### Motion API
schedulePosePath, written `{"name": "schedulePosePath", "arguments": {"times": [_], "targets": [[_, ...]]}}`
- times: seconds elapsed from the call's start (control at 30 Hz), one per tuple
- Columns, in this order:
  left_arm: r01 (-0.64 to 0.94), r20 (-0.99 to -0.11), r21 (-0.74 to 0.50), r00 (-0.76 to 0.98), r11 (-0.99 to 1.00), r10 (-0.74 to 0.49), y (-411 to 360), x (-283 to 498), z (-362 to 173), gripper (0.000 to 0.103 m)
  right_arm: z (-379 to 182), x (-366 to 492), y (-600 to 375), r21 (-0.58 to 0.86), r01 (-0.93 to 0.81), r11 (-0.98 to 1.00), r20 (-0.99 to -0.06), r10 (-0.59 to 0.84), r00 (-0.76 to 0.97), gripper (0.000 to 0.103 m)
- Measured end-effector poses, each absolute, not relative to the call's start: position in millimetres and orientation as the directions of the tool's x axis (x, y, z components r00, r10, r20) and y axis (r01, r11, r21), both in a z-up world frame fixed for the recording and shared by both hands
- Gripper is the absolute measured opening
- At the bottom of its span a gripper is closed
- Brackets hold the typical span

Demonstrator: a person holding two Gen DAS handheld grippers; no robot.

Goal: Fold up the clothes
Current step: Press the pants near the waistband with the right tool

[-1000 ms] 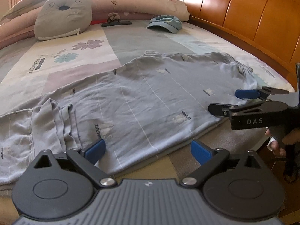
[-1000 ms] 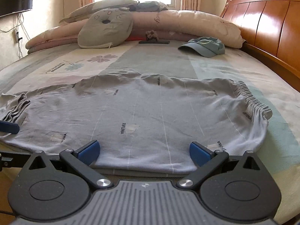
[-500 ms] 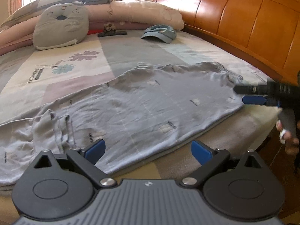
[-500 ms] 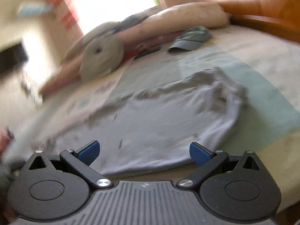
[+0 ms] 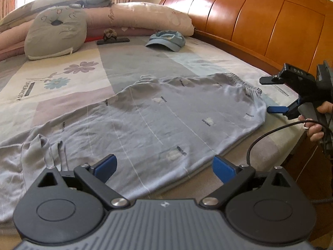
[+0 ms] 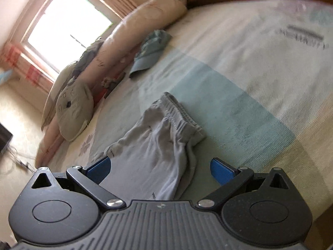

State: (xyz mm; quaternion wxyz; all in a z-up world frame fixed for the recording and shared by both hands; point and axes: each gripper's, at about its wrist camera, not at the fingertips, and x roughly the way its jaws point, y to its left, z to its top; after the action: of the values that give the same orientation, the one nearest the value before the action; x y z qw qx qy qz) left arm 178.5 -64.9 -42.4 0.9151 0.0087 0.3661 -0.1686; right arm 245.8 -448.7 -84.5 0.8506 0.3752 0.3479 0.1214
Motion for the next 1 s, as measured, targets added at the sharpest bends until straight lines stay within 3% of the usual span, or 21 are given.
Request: {"name": "schedulePosePath", "arguments": {"times": [0.43,1.0], "targets": [[0.375,-0.732,-0.099,0.600,0.922,-0.322,-66.5,247.7,-5.7,0.098,-89.3,286.3,-472.3,0.801,0.209,0.560,-0.517,0.475,0.712,0.103],[0.531,-0.730,-0.070,0.550,0.845,-0.406,-106.3,300.2,43.7,0.098,-95.4,285.6,-459.1,0.825,0.130,0.550,-0.447,0.494,0.745,0.103]]}}
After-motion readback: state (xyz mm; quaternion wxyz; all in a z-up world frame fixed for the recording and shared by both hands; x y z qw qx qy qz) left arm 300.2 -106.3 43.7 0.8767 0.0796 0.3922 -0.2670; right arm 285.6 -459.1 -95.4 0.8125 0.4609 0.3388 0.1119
